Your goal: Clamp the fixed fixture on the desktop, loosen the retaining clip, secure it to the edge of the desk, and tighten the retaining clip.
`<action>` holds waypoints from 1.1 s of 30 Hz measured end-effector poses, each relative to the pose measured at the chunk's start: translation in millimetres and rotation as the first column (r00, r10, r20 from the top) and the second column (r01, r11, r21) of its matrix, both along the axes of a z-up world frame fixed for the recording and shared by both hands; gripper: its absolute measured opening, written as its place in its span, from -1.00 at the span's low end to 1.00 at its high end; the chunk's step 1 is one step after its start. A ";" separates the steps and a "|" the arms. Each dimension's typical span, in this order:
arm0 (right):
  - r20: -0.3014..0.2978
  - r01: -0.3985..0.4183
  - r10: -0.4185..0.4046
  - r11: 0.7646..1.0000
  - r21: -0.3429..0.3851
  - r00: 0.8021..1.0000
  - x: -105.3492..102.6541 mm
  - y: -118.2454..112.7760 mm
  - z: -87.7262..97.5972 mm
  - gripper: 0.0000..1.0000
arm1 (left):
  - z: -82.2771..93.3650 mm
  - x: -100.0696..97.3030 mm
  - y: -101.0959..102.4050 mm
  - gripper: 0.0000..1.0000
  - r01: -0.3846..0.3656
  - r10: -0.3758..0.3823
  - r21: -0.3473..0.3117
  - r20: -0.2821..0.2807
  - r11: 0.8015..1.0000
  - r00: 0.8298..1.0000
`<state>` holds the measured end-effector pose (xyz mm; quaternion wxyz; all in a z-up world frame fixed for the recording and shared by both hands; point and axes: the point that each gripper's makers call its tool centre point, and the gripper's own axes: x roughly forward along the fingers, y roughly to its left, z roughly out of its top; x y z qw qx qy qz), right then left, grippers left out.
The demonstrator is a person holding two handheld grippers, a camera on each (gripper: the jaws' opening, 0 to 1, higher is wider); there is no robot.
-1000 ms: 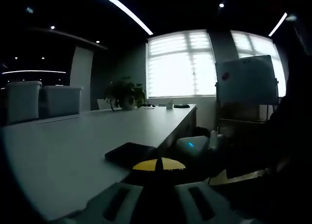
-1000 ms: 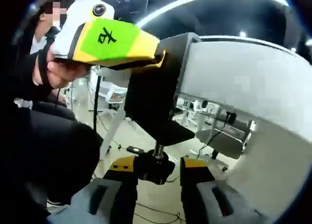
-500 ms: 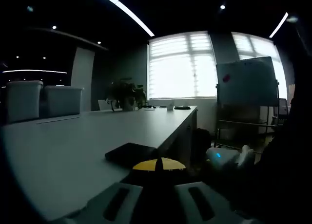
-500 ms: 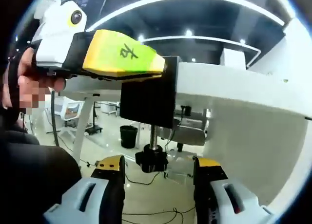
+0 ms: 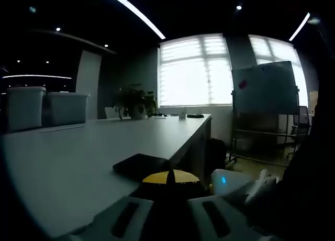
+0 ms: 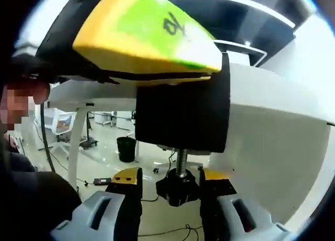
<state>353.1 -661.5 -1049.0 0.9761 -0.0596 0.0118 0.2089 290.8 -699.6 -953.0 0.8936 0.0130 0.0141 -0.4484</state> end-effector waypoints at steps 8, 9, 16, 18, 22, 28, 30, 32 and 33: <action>-0.003 0.024 -0.024 0.999 -0.038 1.000 2.5 -4.3 -1.0 -0.30 | 0.1 0.1 -0.1 -0.98 0.000 0.000 -0.003 0.001 1.000 1.000; -0.008 0.026 -0.027 0.999 -0.035 1.000 3.3 -5.5 -0.6 -0.33 | 0.1 0.1 -0.1 -0.98 -0.001 0.001 -0.002 0.002 1.000 1.000; -0.008 0.039 -0.039 0.999 -0.037 0.999 3.5 -8.3 -1.0 -0.42 | 1.1 0.3 0.3 -0.98 0.000 0.000 -0.017 0.004 1.000 1.000; -0.008 0.035 -0.036 0.999 -0.039 0.999 3.5 -8.0 -1.1 -0.42 | 1.1 0.2 0.3 -0.98 0.002 -0.002 -0.017 0.003 1.000 1.000; -0.035 -0.044 0.042 0.998 -0.044 0.998 3.5 -3.8 -2.5 -0.44 | 0.9 0.2 0.1 -0.98 0.002 -0.002 -0.012 0.005 1.000 1.000; -0.068 -0.234 0.230 0.970 -0.060 0.971 -1.4 2.5 -4.0 -0.46 | 0.5 0.5 -0.1 -0.98 -0.005 0.005 -0.004 0.006 1.000 1.000; -0.079 -0.316 0.311 0.946 -0.069 0.947 -2.6 5.7 -4.3 -0.47 | 0.4 0.5 -0.1 -0.98 -0.006 0.006 -0.003 0.006 1.000 1.000; -0.095 -0.399 0.393 0.915 -0.052 0.914 -5.4 9.2 -5.0 -0.47 | 0.5 0.5 0.1 -0.98 -0.006 0.006 -0.003 0.005 1.000 1.000; -0.089 -0.434 0.427 0.898 -0.073 0.900 -6.0 10.0 -4.9 -0.47 | 0.5 0.5 0.1 -0.98 -0.007 0.007 -0.003 0.004 1.000 1.000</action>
